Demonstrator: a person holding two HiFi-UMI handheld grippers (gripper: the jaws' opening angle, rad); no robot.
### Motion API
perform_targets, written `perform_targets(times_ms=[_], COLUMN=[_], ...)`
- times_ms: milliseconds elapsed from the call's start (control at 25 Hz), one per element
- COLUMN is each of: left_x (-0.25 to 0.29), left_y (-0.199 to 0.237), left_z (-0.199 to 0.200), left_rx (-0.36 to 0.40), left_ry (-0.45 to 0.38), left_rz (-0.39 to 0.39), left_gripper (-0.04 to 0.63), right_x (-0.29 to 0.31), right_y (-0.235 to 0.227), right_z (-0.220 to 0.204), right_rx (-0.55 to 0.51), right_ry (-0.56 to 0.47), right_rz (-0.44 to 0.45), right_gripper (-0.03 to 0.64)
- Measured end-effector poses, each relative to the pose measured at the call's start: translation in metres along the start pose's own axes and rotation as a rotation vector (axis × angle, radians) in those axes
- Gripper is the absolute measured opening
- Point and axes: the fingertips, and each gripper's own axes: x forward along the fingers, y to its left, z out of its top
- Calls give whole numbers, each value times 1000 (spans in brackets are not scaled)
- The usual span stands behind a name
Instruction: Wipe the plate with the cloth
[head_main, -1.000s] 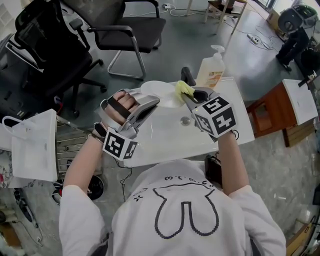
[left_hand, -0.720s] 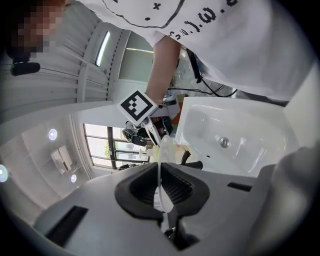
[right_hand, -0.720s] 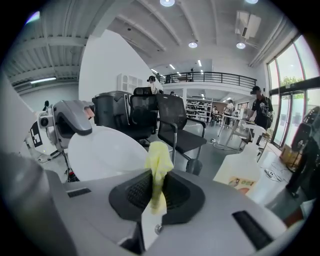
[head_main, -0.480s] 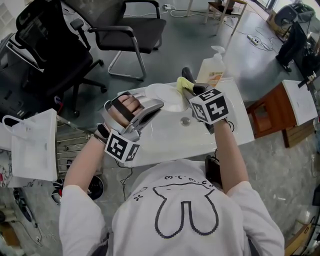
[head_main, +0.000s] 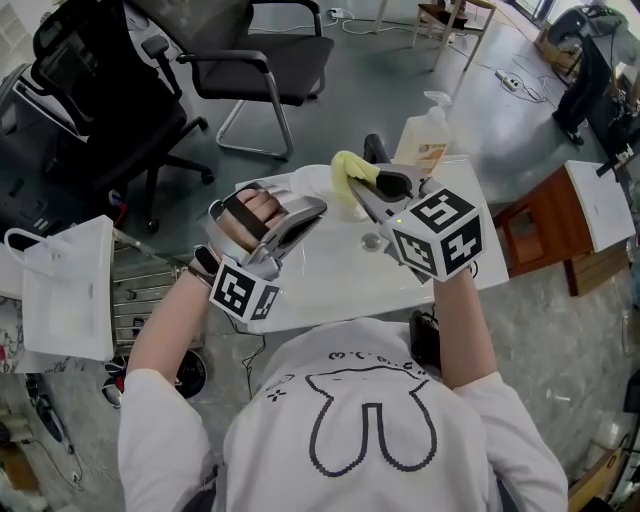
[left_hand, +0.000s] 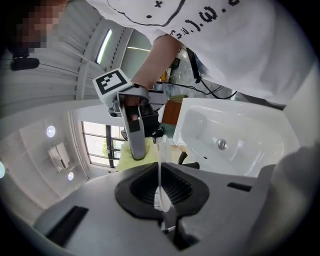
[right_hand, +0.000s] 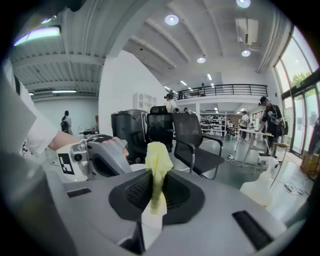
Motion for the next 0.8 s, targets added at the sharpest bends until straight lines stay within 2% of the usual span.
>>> perform_targets(times_ms=[200,320,800], left_x=[1,0,-4], left_y=[3,1,5], left_z=[3,6,12], left_rx=[4,14,41], left_ry=[-5,-5,-11], left_rz=[5,3,25], left_gripper=[18,18,20], right_x=[11,12,10], right_y=[31,30,-26], right_z=[-6,-12,-52], right_rx=[-101,-99,-3], right_ry=[47,66,174], right_rz=[103,123,-16], right_gripper=[49,49,49])
